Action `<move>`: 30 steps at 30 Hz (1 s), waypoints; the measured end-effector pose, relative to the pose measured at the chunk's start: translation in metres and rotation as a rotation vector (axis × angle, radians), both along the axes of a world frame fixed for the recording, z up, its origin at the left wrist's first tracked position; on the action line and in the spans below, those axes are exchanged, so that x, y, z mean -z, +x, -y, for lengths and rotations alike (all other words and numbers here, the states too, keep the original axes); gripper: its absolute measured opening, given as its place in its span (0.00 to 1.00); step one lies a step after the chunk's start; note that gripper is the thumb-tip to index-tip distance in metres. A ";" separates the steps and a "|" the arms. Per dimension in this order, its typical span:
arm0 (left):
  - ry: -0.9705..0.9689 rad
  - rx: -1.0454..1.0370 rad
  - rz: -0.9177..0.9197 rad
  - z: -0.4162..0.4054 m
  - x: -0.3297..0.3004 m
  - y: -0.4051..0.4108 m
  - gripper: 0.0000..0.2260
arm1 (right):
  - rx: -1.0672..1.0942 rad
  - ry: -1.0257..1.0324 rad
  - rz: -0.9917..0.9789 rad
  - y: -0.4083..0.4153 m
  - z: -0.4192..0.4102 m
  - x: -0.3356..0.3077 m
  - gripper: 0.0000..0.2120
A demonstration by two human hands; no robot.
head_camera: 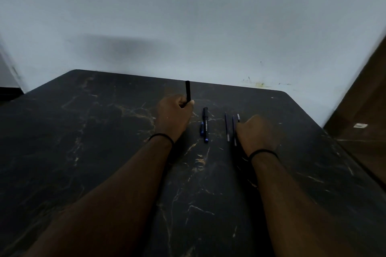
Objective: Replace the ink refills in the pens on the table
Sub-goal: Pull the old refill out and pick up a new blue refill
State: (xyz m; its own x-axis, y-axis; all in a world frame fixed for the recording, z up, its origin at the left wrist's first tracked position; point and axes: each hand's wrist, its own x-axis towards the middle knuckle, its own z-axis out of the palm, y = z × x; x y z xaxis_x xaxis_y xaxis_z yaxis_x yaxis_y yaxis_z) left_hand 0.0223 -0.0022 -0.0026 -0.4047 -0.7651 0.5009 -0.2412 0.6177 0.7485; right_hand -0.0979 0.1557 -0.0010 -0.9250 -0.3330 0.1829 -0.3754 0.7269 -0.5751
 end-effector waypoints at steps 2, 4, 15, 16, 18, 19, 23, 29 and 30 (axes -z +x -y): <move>0.004 0.007 -0.006 0.000 0.000 0.000 0.13 | -0.008 -0.008 -0.022 0.000 0.001 -0.002 0.20; -0.001 0.011 -0.005 0.000 0.001 0.001 0.14 | -0.036 0.002 -0.054 0.001 0.002 -0.004 0.19; -0.022 -0.008 -0.003 0.001 0.001 0.001 0.12 | -0.066 0.026 0.038 0.009 0.004 -0.006 0.13; -0.027 -0.012 -0.002 0.001 0.001 0.001 0.12 | -0.070 0.025 0.032 0.010 0.005 -0.006 0.13; -0.038 -0.020 -0.001 0.001 0.001 0.001 0.13 | -0.078 0.033 0.019 0.013 0.007 -0.006 0.12; -0.045 -0.022 0.003 0.001 0.001 0.001 0.13 | -0.074 0.044 -0.002 0.014 0.007 -0.007 0.11; -0.048 -0.019 0.018 0.000 0.001 0.001 0.13 | -0.067 0.075 -0.110 0.020 0.008 -0.008 0.12; -0.046 -0.011 0.022 -0.001 0.000 0.002 0.14 | -0.137 0.185 -0.164 0.024 0.011 -0.010 0.12; -0.045 -0.007 0.022 -0.001 0.000 0.002 0.14 | -0.148 0.194 -0.179 0.025 0.011 -0.010 0.11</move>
State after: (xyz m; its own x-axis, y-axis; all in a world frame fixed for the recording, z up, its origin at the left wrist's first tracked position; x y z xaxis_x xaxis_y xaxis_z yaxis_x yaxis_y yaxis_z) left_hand 0.0241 -0.0011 -0.0027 -0.4112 -0.7447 0.5257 -0.2616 0.6488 0.7146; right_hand -0.0729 0.1448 0.0089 -0.8224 -0.5069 0.2583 -0.5686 0.7464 -0.3457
